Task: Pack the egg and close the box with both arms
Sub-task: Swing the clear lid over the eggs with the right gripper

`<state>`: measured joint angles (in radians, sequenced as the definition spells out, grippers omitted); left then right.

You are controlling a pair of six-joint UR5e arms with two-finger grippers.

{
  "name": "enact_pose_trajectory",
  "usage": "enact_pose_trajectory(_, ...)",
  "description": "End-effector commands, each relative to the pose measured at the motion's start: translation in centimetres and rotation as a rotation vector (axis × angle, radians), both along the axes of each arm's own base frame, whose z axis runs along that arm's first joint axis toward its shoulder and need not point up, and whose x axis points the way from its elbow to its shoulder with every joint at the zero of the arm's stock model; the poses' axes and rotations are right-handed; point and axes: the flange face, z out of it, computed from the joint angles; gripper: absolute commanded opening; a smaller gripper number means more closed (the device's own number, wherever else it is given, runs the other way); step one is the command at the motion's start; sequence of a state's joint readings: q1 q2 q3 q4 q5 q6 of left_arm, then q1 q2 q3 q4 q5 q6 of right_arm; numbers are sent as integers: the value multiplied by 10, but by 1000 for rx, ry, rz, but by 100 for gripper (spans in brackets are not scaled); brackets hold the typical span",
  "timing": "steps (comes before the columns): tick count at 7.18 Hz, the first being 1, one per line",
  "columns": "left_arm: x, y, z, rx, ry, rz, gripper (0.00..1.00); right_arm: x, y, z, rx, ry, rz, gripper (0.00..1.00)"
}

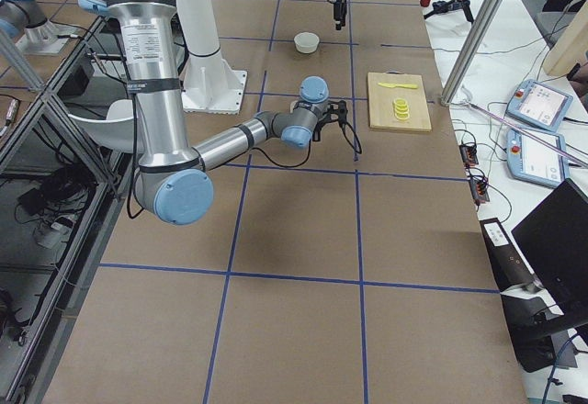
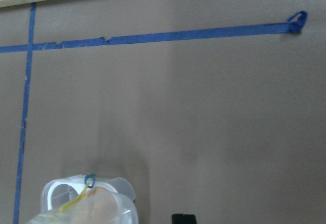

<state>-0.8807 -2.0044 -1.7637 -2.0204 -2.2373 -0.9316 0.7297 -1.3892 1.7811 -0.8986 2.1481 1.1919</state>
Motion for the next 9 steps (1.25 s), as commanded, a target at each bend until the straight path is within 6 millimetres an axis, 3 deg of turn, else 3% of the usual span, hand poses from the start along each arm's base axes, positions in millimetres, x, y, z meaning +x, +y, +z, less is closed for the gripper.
enact_pose_trajectory(1,-6,1,7,-6,-6,-5,94,-34,17,-26,13,-28,-29,0)
enact_pose_trajectory(2,-11,1,13,-12,-11,-12,94,-82,31,-81,-45,-73,3,0)
enact_pose_trajectory(3,-11,0,14,-13,-12,-12,94,-108,37,-114,-55,-52,25,0)
enact_pose_trajectory(4,-11,-1,16,-15,-15,-13,94,-88,38,-127,-51,-70,22,0)
enact_pose_trajectory(5,-21,-8,19,-15,-20,-31,94,-36,5,-100,-90,-55,33,0)
enact_pose_trajectory(6,-34,-9,32,23,-41,-26,94,17,-31,-89,-54,-60,15,0)
enact_pose_trajectory(7,-60,-18,53,64,-75,-38,95,75,-52,-48,-50,-28,38,0)
enact_pose_trajectory(8,-94,-25,92,128,-138,-32,95,123,-65,-2,-91,23,108,0)
enact_pose_trajectory(9,-137,-31,128,200,-203,-29,99,161,-87,40,-123,72,171,63)
